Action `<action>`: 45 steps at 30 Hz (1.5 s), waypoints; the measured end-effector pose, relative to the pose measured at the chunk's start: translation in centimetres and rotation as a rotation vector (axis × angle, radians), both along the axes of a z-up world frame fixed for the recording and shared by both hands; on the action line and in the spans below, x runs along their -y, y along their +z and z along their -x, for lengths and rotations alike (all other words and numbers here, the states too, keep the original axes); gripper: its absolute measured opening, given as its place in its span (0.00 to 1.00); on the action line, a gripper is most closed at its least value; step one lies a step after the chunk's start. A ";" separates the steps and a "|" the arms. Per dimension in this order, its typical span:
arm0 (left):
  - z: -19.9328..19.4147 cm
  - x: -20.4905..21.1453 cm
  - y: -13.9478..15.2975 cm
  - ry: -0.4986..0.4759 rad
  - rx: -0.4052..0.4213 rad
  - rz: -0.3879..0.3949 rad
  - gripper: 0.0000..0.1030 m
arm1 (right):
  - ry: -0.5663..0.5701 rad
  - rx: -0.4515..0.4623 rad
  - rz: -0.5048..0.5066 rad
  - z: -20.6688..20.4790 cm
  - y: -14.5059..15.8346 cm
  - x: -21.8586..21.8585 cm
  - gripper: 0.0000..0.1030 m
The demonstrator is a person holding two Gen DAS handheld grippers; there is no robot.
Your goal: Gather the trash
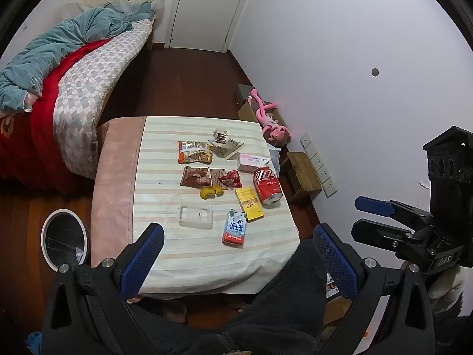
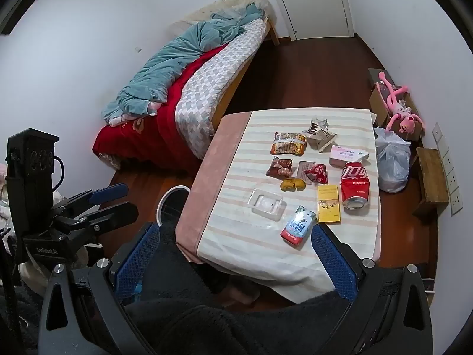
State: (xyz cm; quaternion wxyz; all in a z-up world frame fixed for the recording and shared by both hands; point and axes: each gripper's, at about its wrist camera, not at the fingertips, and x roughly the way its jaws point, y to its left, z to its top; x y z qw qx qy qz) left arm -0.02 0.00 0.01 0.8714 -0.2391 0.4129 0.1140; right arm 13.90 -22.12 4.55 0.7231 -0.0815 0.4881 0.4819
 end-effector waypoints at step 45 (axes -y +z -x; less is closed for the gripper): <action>-1.1 0.3 0.2 0.002 0.023 0.023 1.00 | -0.007 -0.009 -0.004 -0.2 -0.2 0.0 1.00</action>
